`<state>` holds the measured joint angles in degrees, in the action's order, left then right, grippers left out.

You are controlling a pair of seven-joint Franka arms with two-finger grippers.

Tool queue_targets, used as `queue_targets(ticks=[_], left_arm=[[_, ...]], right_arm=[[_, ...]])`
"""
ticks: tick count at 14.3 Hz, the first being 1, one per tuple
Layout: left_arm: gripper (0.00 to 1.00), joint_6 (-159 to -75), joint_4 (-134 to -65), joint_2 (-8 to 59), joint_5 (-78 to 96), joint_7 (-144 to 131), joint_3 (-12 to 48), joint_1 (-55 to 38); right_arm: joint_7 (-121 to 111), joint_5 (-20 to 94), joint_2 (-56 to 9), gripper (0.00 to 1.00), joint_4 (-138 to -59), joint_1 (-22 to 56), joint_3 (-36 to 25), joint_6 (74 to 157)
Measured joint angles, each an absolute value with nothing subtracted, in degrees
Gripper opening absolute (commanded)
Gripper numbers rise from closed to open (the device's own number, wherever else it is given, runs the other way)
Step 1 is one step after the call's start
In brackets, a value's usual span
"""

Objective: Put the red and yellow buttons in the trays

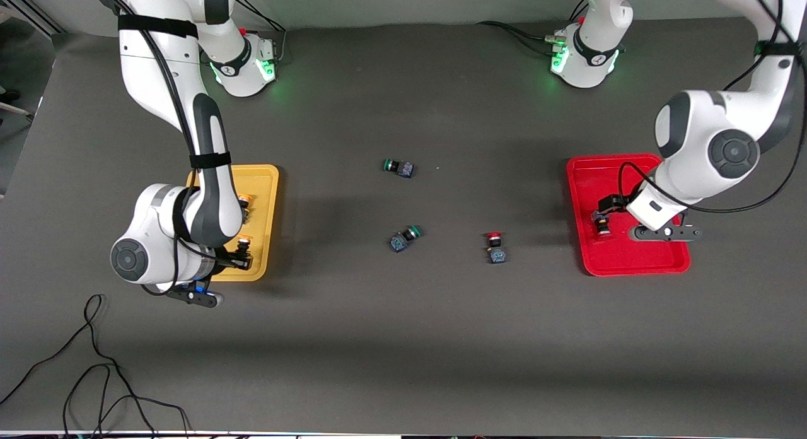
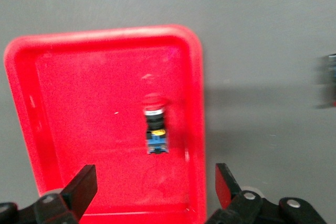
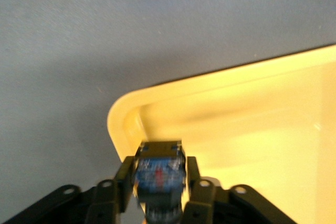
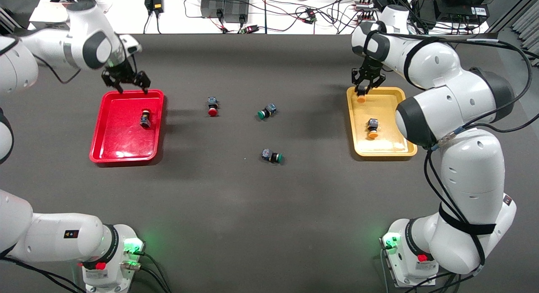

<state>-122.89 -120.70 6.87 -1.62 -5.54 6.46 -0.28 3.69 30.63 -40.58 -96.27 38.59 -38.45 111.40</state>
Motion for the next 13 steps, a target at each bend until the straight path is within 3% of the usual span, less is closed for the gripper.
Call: queue_targets(ticks=[5, 9, 13], left_arm=[[1.0, -122.92, -113.9, 11.4, -1.31, -22.19, 7.15, -14.05], [1.0, -126.12, -102.98, 22.89, -1.51, -33.65, 7.24, -22.25], [1.0, -133.96, -100.44, 33.67, -3.49, -34.52, 6.54, -23.03]], right_arm=[[3.69, 30.64, -38.22, 1.0, -95.47, 39.36, -40.62, 109.96], [3.62, 27.43, -31.2, 1.0, -92.03, 39.8, -43.48, 108.36], [3.62, 24.42, -25.08, 1.0, -88.74, 39.98, -43.66, 104.38]])
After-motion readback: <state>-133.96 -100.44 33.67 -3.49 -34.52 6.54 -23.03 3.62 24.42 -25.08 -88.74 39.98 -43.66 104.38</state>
